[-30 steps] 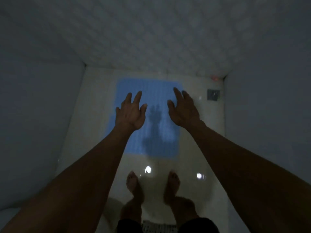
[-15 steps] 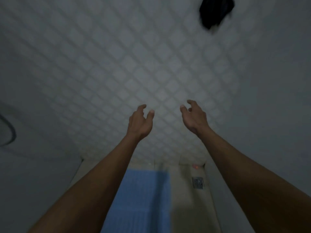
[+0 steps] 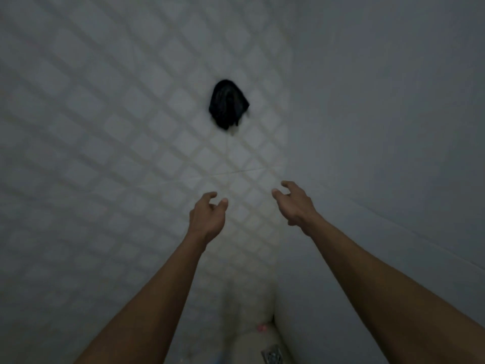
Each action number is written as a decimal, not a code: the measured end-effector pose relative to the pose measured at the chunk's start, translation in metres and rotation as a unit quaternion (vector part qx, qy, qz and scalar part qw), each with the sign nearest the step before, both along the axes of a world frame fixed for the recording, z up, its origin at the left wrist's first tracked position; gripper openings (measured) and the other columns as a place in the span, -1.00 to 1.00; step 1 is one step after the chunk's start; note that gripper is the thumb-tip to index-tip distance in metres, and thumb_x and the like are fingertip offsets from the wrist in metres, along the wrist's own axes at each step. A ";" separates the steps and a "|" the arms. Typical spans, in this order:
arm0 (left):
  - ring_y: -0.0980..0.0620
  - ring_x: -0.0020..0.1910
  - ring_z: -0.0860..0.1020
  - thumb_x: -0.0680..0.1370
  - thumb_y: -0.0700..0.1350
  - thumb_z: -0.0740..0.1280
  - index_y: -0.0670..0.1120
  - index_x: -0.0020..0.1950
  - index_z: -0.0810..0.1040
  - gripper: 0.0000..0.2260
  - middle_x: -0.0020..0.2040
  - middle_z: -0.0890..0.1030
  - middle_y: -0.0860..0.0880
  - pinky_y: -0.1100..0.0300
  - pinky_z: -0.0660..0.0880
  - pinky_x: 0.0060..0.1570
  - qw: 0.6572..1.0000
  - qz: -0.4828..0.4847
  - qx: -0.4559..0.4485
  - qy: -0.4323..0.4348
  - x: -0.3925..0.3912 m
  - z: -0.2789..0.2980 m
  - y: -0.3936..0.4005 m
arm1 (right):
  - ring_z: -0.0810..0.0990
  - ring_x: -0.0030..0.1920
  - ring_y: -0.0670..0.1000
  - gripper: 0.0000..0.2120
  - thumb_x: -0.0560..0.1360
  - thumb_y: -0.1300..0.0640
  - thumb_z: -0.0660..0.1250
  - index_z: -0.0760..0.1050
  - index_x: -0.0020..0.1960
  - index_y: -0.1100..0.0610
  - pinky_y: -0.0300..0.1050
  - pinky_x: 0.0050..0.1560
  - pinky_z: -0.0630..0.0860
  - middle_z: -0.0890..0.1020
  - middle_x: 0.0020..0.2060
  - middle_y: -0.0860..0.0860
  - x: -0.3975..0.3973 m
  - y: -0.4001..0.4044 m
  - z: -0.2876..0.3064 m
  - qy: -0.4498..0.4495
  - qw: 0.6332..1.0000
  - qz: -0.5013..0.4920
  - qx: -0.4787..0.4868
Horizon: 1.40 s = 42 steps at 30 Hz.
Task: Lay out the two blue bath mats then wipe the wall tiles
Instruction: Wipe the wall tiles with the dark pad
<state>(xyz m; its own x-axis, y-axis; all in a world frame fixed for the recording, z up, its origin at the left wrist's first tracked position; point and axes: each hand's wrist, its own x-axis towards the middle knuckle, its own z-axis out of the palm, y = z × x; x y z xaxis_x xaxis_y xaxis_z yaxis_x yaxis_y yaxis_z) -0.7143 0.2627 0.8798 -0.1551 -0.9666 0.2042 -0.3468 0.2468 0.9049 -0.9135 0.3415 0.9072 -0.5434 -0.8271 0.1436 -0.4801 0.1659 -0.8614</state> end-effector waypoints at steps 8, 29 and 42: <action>-0.13 0.08 0.62 0.56 0.12 0.36 0.06 0.39 0.46 -0.58 0.02 0.64 -0.04 -0.20 0.58 0.13 0.998 0.004 -0.059 0.029 -0.043 0.059 -0.078 | 0.38 0.43 0.18 -0.44 0.59 -0.19 0.21 0.24 0.54 -0.08 0.22 0.35 0.47 0.41 0.46 0.08 -0.046 -0.058 0.066 0.006 0.997 -0.012 -0.075; -0.16 0.29 0.51 0.63 0.13 0.26 -0.03 0.52 0.33 -0.51 0.36 0.49 -0.17 -0.10 0.47 0.29 0.954 0.219 -0.202 -0.023 -0.158 0.167 -0.302 | 0.24 0.52 0.20 -0.41 0.66 -0.16 0.13 0.06 0.62 -0.07 0.10 0.45 0.27 0.18 0.56 0.11 -0.128 -0.369 0.160 0.080 0.970 0.126 -0.192; -0.20 0.17 0.55 0.72 0.06 0.05 -0.20 0.34 0.47 -0.58 0.25 0.56 -0.22 -0.05 0.54 0.18 0.960 0.203 -0.141 0.131 -0.201 0.196 -0.356 | 0.55 0.22 0.18 -0.55 0.66 -0.11 0.18 0.41 0.40 0.19 0.00 0.19 0.53 0.51 0.30 0.18 -0.107 -0.422 0.161 -0.001 0.968 0.138 -0.212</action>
<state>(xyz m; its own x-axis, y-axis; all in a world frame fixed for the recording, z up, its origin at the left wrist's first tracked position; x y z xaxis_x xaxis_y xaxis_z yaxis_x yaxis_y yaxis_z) -0.9155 -0.0933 1.0763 0.3143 -0.8377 0.4466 -0.2363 0.3867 0.8914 -1.0201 -0.0810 1.0681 -0.3110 -0.8078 0.5008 -0.4549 -0.3362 -0.8247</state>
